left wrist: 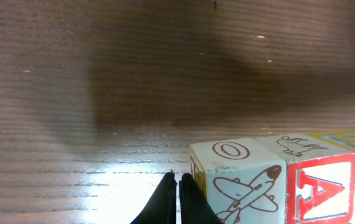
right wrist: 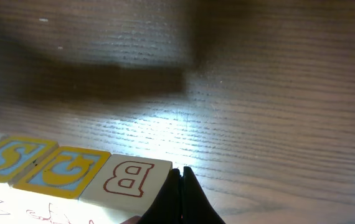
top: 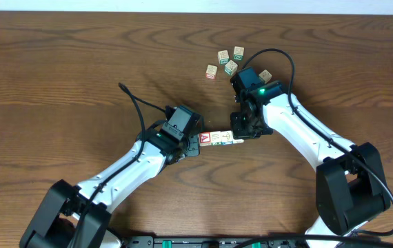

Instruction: Lift 5 blocks

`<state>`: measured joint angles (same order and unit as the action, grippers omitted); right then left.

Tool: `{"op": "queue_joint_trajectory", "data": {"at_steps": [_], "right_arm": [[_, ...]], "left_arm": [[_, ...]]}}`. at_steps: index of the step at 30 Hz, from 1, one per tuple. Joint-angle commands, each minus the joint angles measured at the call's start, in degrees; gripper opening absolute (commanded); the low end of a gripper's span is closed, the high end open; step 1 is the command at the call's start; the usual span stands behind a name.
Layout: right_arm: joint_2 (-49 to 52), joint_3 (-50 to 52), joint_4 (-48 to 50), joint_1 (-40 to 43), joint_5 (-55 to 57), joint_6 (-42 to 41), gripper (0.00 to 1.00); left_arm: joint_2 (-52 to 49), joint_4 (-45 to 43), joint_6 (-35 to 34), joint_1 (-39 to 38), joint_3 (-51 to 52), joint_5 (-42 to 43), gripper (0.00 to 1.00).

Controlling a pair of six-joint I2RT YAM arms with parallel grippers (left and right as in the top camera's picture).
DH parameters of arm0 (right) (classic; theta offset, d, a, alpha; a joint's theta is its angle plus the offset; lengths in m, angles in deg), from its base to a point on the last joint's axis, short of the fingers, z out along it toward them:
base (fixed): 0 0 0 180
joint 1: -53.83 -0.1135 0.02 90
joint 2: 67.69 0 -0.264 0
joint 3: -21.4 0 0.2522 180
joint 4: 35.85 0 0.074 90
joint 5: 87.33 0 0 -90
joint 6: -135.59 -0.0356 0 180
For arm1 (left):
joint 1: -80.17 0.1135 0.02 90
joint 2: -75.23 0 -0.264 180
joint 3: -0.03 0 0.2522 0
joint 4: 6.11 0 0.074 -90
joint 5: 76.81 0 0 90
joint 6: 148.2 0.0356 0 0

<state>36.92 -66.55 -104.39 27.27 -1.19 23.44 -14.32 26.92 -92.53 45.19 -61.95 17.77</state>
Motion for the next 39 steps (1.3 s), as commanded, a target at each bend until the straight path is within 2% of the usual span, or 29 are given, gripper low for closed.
{"op": "queue_joint_trajectory", "data": {"at_steps": [1, 18, 39], "right_arm": [[0.57, -1.42, 2.8, -2.78, -18.38, -0.7, 0.01], [5.75, 0.09, 5.29, -2.91, -17.2, 0.13, 0.01], [5.92, 0.11, 4.72, -3.21, -19.3, -2.49, 0.01]], "left_arm": [[-0.94, -4.22, 1.05, -3.78, -2.23, 13.99, 0.07], [-1.11, -5.07, 1.51, -3.78, -2.12, 12.66, 0.07], [-5.66, -8.07, 1.05, -5.49, -1.6, 12.72, 0.07]]}}
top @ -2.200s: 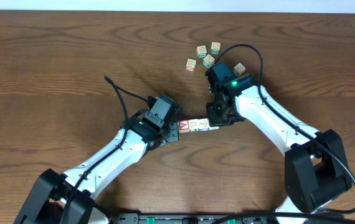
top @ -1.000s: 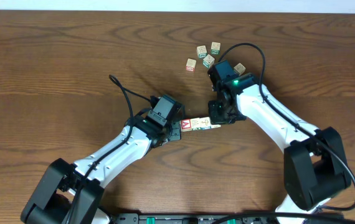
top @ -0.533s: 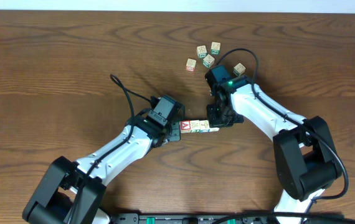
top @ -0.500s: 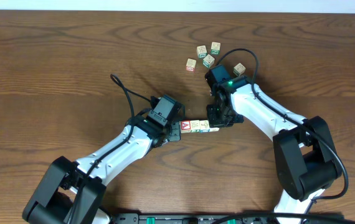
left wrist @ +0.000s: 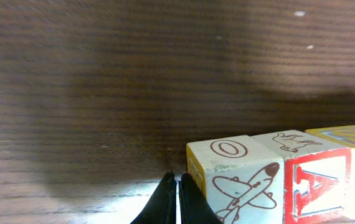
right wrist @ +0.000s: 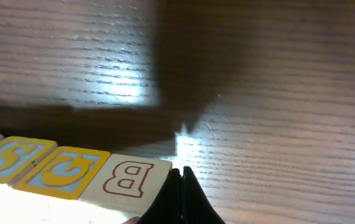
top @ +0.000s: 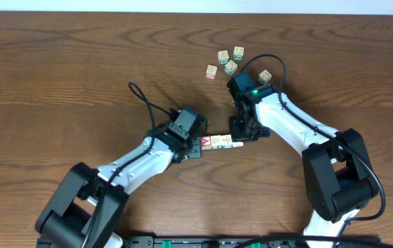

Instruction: Lift 5 blocks

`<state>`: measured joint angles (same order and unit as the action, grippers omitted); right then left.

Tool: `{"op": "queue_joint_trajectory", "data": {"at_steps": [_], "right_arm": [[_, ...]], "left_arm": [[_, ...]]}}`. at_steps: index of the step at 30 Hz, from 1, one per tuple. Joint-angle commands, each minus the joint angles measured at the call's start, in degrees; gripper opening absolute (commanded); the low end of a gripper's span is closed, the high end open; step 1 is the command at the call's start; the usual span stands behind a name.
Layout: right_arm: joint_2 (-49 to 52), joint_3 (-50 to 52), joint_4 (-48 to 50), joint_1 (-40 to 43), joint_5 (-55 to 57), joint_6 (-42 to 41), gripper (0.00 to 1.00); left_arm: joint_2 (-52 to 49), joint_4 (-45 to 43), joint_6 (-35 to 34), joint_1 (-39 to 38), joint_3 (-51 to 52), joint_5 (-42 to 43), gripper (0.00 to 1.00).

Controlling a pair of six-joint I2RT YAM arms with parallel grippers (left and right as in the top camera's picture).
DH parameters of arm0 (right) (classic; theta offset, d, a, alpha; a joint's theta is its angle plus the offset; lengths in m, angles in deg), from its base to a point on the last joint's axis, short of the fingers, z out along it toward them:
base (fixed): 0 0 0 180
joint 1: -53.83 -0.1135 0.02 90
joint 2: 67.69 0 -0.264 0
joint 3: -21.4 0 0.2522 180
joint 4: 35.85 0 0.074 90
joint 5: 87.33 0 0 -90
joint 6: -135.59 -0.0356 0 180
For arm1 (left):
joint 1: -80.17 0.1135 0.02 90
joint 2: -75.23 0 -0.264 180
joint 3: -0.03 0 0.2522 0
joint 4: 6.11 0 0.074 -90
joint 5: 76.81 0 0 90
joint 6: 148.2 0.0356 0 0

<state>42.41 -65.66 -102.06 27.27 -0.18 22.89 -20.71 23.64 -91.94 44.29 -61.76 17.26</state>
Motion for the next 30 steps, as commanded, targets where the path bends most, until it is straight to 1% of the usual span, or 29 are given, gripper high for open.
{"op": "queue_joint_trajectory", "data": {"at_steps": [1, 12, 21, 30], "right_arm": [[0.5, -0.79, 2.56, -3.21, -20.31, -1.9, 0.01], [0.66, -0.72, 3.26, -3.37, -15.15, -1.44, 0.01], [0.66, -0.66, 3.43, -4.52, -10.67, -1.22, 0.01], [0.66, 3.76, 7.93, -5.09, -10.01, -1.18, 0.01]], "left_arm": [[0.68, -4.81, 0.48, -4.59, -1.79, 13.2, 0.07], [0.24, -4.74, 1.07, -4.61, -1.79, 12.72, 0.07], [-4.24, -4.72, 1.09, -4.61, -1.79, 12.79, 0.07], [-4.59, -4.72, 1.11, -4.59, -1.79, 12.76, 0.07]]}}
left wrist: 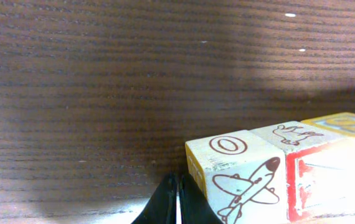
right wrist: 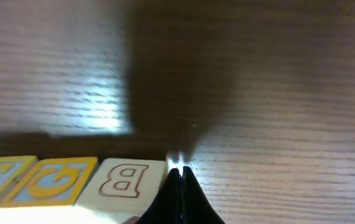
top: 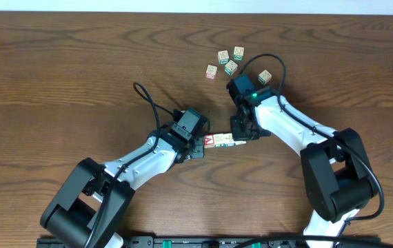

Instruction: Lift 5 blocks

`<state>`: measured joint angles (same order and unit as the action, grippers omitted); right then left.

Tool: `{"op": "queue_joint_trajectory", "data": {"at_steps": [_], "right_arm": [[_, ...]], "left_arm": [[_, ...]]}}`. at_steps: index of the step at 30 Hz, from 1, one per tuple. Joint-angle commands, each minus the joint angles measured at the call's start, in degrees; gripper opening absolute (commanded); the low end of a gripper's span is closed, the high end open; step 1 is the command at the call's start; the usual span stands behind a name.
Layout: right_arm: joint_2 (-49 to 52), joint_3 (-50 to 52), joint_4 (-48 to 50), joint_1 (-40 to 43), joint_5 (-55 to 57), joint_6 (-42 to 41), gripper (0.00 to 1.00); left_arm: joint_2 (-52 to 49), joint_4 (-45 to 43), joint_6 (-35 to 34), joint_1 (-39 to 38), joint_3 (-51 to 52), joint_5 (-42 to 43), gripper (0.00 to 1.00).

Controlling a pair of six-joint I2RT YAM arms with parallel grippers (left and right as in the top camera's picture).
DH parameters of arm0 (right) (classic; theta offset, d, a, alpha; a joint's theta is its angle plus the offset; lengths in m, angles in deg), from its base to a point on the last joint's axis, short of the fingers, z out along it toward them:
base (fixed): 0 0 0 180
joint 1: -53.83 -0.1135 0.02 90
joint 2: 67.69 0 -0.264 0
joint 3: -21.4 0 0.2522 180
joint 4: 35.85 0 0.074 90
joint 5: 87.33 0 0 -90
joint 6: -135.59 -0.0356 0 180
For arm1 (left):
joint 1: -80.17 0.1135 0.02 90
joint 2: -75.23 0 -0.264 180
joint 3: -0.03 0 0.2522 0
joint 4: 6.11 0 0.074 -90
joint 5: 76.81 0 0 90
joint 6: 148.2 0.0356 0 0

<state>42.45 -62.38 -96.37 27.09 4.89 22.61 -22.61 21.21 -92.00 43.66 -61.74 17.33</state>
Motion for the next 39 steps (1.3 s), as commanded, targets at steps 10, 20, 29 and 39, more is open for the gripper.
{"op": "queue_joint_trajectory", "data": {"at_steps": [10, 20, 29, 39], "right_arm": [[0.61, 0.5, 1.6, -4.81, -8.33, 2.47, 0.02], [0.61, 0.5, 0.68, -4.81, -4.76, 4.83, 0.08], [0.61, 0.48, -0.76, -4.74, 1.88, 5.07, 0.09], [0.61, 0.46, 0.76, -4.74, 3.54, 4.98, 0.1]], "left_arm": [[-2.67, -0.22, 2.21, -3.96, -1.81, 12.7, 0.12], [-2.67, 2.91, 3.5, -3.91, -1.81, 12.66, 0.28], [-2.67, 7.04, 5.07, -3.91, -1.81, 8.02, 0.4], [-2.67, 9.55, 5.07, -3.91, -1.81, 4.09, 0.47]]}}
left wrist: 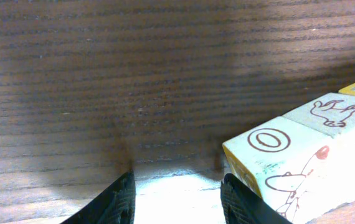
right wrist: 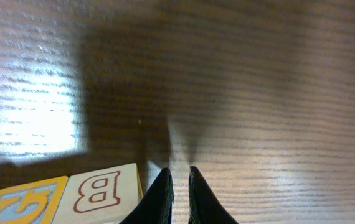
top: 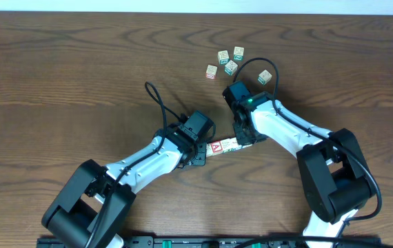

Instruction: Lift 5 blocks

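A short row of lettered wooden blocks (top: pixel 223 146) lies slantwise at mid-table between my two grippers. In the left wrist view its end block (left wrist: pixel 277 162), marked with an O and an aeroplane, sits just right of my left gripper (left wrist: pixel 177 200). That gripper is open with bare table between its fingers, and the right finger (left wrist: pixel 243 202) is close beside the block. In the right wrist view the B block (right wrist: pixel 103 193) ends the row, with yellow blocks behind it. My right gripper (right wrist: pixel 179 193) stands just right of the B block, its fingers a narrow gap apart and holding nothing.
Several loose blocks (top: pixel 231 67) lie scattered at the back, behind the right arm, and one more (top: pixel 265 76) lies to their right. Both arms' cables loop above the wooden table (top: pixel 58 83).
My left gripper has opened wide. The right gripper's fingers have parted slightly. The row now lies at a slant, and the O block sits further right in the left wrist view.
At all three earlier moments both grippers were shut, their tips against the two ends of the row. The row shifted a little to the right between them. Now both grippers have come open and the row lies askew.
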`<state>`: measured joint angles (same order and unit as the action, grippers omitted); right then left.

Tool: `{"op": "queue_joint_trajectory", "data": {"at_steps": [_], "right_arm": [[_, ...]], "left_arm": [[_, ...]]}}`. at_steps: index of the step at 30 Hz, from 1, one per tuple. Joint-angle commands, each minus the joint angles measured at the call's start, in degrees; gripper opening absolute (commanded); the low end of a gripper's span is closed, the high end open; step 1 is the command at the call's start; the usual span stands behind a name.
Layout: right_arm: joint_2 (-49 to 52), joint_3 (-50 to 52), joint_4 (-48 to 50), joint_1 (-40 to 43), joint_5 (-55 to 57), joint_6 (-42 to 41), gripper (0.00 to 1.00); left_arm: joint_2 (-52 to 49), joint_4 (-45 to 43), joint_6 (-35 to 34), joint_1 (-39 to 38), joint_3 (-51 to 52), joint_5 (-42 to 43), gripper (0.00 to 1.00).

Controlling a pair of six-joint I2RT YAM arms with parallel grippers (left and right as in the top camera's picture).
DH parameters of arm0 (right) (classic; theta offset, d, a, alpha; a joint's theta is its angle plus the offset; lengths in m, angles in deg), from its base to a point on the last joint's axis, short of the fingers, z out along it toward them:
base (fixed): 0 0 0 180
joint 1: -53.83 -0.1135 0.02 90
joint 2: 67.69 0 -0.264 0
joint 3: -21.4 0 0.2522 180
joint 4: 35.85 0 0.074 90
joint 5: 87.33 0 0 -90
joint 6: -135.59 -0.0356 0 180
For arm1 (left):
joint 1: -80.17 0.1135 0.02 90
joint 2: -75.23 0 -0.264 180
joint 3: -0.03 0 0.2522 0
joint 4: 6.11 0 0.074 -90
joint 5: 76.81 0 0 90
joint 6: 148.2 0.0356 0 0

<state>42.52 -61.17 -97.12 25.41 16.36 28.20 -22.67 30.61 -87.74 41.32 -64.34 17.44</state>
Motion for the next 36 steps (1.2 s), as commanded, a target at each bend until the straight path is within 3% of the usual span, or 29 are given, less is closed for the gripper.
{"op": "queue_joint_trajectory", "data": {"at_steps": [1, 11, 17, 26, 33, 36], "right_arm": [[0.55, -0.79, 1.79, -3.06, -7.93, -0.61, 0.1], [0.52, -2.16, -2.51, -1.27, -13.75, -12.24, 0.06], [0.52, -2.16, -3.26, 0.02, -7.19, -10.6, 0.07], [0.52, -2.16, -3.21, 1.29, -9.51, -9.31, 0.07], [0.52, -2.16, -2.64, 1.29, -9.75, -9.14, 0.07], [0.52, -2.16, -2.69, 1.46, -9.7, -9.11, 0.07]], "left_arm": [[-2.6, 0.15, 0.81, -1.57, 0.79, 3.98, 0.47], [-2.6, 0.17, 0.83, -1.57, 0.79, 3.56, 0.47], [-2.6, 0.83, 0.83, -1.57, 0.79, 1.86, 0.47], [-2.4, 0.76, 0.79, -0.61, 0.76, -6.51, 0.48], [-0.55, 0.11, 0.28, 3.17, 0.76, -7.93, 0.48], [1.07, 0.11, 0.11, 4.66, 0.76, -7.56, 0.52]]}}
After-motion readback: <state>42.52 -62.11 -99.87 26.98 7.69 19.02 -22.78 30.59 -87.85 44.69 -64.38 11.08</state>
